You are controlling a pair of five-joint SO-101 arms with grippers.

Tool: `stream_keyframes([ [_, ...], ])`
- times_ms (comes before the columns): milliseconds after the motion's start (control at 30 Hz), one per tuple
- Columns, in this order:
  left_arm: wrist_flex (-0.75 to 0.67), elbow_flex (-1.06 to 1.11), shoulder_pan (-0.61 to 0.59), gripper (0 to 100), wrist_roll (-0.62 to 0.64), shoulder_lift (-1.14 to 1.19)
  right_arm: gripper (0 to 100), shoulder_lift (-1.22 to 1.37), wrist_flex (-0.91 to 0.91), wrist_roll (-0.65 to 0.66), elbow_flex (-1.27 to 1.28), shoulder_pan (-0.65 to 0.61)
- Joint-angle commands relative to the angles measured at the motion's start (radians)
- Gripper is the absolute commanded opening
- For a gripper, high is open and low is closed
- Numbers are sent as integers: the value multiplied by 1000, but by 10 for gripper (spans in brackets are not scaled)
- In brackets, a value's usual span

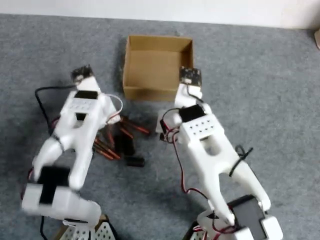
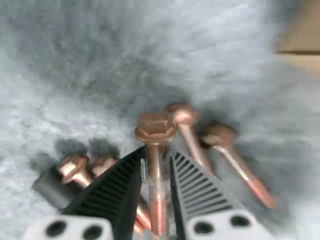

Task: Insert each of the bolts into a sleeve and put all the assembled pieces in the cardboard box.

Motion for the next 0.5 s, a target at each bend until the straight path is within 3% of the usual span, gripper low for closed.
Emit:
stream_keyframes([
  [0,94,-12,21,4,-52,-302,5,-157,-61,68,70,16],
  [133,107,108,21,4,-158,-575,5,-394,-248,109,292,10],
  [233,17,255,19,4,-213,-794,5,-593,-366,167,460,-31],
  [333,-183,466,24,4,-213,-1006,5,-768,-495,284,625,-102],
  [467,-577,789,59,4,-143,-1271,5,-941,-765,456,886,-208],
])
